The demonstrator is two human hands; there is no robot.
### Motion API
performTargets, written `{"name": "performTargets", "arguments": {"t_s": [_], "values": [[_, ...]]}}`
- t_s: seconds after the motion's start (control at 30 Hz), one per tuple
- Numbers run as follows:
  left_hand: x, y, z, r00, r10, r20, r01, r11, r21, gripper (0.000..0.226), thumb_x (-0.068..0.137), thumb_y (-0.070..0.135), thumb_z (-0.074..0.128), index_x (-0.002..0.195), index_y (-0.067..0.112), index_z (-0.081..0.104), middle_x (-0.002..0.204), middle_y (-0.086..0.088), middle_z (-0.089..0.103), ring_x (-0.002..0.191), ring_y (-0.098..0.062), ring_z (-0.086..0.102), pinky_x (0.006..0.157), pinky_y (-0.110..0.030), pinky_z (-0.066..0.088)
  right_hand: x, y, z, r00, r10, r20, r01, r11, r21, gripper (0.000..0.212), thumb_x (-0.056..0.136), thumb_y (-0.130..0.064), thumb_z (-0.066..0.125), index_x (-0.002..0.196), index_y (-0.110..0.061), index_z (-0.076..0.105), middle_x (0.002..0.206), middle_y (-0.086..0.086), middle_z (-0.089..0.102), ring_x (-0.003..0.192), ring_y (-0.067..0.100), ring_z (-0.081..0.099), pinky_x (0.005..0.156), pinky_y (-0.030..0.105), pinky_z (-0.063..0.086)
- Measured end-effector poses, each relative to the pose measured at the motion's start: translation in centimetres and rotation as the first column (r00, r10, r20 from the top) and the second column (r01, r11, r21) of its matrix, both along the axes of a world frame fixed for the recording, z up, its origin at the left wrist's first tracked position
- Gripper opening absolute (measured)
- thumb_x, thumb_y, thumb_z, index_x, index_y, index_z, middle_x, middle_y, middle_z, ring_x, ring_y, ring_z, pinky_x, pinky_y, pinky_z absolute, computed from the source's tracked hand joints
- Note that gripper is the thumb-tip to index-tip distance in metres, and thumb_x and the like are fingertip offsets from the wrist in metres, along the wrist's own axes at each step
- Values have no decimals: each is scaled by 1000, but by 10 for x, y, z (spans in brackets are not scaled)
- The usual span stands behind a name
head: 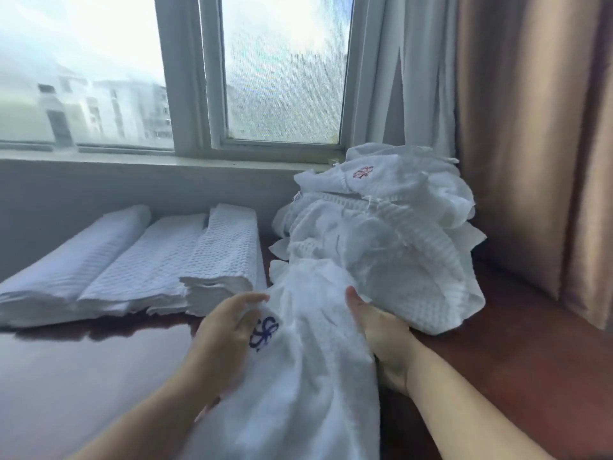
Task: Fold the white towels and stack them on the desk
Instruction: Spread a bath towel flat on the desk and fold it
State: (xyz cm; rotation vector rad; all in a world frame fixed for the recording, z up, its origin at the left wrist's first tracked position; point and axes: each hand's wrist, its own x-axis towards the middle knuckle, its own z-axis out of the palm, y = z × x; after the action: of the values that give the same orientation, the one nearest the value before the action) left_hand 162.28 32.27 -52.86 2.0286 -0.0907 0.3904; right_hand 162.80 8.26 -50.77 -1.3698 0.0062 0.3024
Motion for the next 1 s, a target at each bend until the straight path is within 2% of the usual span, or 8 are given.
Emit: {"name": "performTargets", "arguments": {"t_s": [0.17, 0.33, 0.43, 0.53, 0.67, 0.77, 0.9, 1.0], "values": [[-23, 13, 19, 978, 161, 135, -210, 738, 641, 42, 97, 28, 56, 138, 34, 49, 138, -1, 43, 124, -26, 39, 103, -41, 38, -4, -2, 13, 1000, -6, 3, 6, 1000, -8, 36, 100, -32, 60, 121, -5, 72, 116, 14, 74, 108, 30, 72, 94, 47, 57], [-35, -4, 17, 956, -91, 280, -142, 691, 708, 40, 90, 18, 63, 129, 26, 61, 130, 1, 53, 120, -25, 49, 98, -42, 45, -9, -2, 13, 994, -105, 2, 102, 954, -283, 31, 90, -19, 76, 116, -4, 71, 101, 13, 78, 95, 30, 75, 91, 50, 59], [-32, -11, 6, 979, -181, 97, 43, 642, 765, 37, 97, 49, 50, 132, 38, 55, 134, 13, 54, 125, -15, 48, 102, -35, 38, -8, -18, 25, 808, -539, 239, 565, 824, -51, 20, 87, -24, 74, 103, -12, 73, 95, 4, 78, 91, 24, 75, 86, 45, 61], [-27, -10, -2, 1000, -7, -30, 30, 503, 864, 44, 97, 57, 42, 131, 33, 54, 140, 15, 50, 130, -19, 43, 106, -39, 33, -12, -40, 27, 614, -766, 193, 784, 620, -31, 30, 86, -33, 68, 109, -15, 64, 106, 2, 71, 95, 22, 69, 87, 37, 57], [-26, -21, -8, 999, 2, 50, -44, 497, 867, 37, 97, 43, 47, 131, 34, 55, 140, 12, 51, 135, -21, 36, 115, -42, 22, -19, -57, 6, 885, -458, -85, 437, 879, -190, 30, 91, -36, 68, 112, -14, 69, 107, 12, 75, 96, 33, 74, 87, 47, 60], [-31, -36, -9, 976, -157, 153, -7, 675, 738, 34, 99, 51, 41, 118, 36, 66, 124, 11, 61, 120, -16, 49, 95, -32, 36, -33, -50, -1, 982, -91, -163, 73, 991, -113, 57, 93, -57, 63, 126, -12, 69, 116, 16, 74, 104, 33, 73, 89, 46, 60], [-45, -45, -10, 928, -372, -31, 319, 747, 583, 81, 92, 73, 3, 105, 21, 65, 107, 2, 63, 104, -12, 49, 95, -32, 36, -37, -33, 6, 993, -114, 39, 97, 950, 298, 79, 91, -77, 39, 116, -12, 77, 123, 19, 71, 114, 31, 69, 84, 39, 60], [-47, -42, -20, 910, -402, -98, 379, 714, 588, 66, 88, 77, 12, 112, 37, 58, 120, 13, 55, 109, -8, 43, 100, -32, 36, -36, -33, 12, 970, -172, 170, 77, 887, 455, 76, 94, -76, 33, 108, -19, 80, 111, 9, 76, 106, 24, 73, 80, 34, 59]]}}
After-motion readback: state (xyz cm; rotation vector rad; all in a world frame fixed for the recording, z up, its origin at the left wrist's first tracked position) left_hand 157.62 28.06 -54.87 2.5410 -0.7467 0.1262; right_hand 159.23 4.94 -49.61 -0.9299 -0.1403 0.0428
